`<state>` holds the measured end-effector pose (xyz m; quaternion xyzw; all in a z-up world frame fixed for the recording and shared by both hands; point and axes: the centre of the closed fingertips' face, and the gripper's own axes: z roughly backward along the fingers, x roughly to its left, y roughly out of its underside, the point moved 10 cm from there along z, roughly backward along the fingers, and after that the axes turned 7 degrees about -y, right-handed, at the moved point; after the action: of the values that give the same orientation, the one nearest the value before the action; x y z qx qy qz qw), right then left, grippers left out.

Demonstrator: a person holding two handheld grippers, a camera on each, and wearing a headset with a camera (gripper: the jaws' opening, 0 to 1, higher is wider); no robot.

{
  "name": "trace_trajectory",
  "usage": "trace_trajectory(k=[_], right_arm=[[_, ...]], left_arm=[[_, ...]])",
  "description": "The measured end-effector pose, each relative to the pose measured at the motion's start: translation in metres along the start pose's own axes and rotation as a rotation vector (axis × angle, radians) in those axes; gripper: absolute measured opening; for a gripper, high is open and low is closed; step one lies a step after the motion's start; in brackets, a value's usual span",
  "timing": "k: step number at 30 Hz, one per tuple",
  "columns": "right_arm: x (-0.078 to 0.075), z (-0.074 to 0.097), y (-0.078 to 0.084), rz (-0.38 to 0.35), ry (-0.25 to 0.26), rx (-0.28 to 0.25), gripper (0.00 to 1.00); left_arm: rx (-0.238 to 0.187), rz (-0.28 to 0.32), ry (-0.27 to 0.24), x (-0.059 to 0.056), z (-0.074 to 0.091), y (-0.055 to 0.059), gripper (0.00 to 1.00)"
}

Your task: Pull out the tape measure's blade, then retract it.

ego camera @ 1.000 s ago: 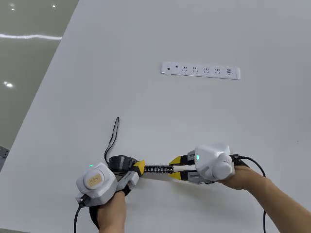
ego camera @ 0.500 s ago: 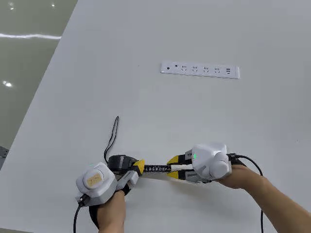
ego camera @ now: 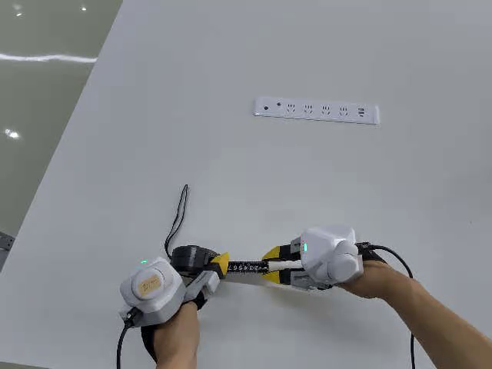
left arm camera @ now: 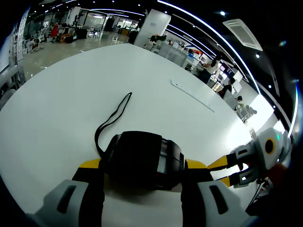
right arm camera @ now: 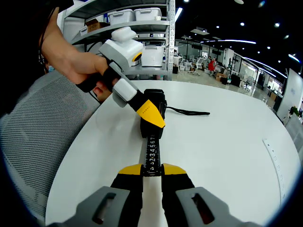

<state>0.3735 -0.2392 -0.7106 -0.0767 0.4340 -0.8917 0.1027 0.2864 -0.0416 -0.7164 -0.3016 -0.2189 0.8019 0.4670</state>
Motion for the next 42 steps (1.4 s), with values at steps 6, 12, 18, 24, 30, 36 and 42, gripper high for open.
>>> trace_trajectory(k=[6, 12, 18, 24, 30, 36, 42], right_arm=[[0.000, -0.002, -0.002, 0.001, -0.003, -0.003, 0.13], [0.000, -0.004, -0.003, 0.001, -0.005, -0.004, 0.13], [-0.001, -0.006, -0.003, 0.000, -0.006, -0.007, 0.13], [-0.001, -0.009, -0.005, 0.000, -0.008, -0.011, 0.13], [-0.002, -0.012, -0.007, -0.001, -0.011, -0.014, 0.13], [-0.003, -0.014, -0.006, -0.002, -0.014, -0.014, 0.13], [-0.003, -0.015, -0.008, -0.006, -0.015, -0.015, 0.13]], left_arm=[[0.001, 0.001, 0.002, 0.000, 0.001, -0.001, 0.63], [0.001, -0.001, 0.002, 0.000, 0.001, 0.000, 0.63], [0.001, -0.001, 0.004, 0.000, 0.001, 0.000, 0.63], [0.002, 0.000, 0.006, 0.000, 0.002, 0.000, 0.63], [0.003, 0.001, 0.007, 0.000, 0.001, 0.000, 0.63], [0.003, -0.002, 0.007, 0.001, 0.000, 0.000, 0.63], [0.003, -0.001, 0.008, 0.001, 0.001, -0.001, 0.63]])
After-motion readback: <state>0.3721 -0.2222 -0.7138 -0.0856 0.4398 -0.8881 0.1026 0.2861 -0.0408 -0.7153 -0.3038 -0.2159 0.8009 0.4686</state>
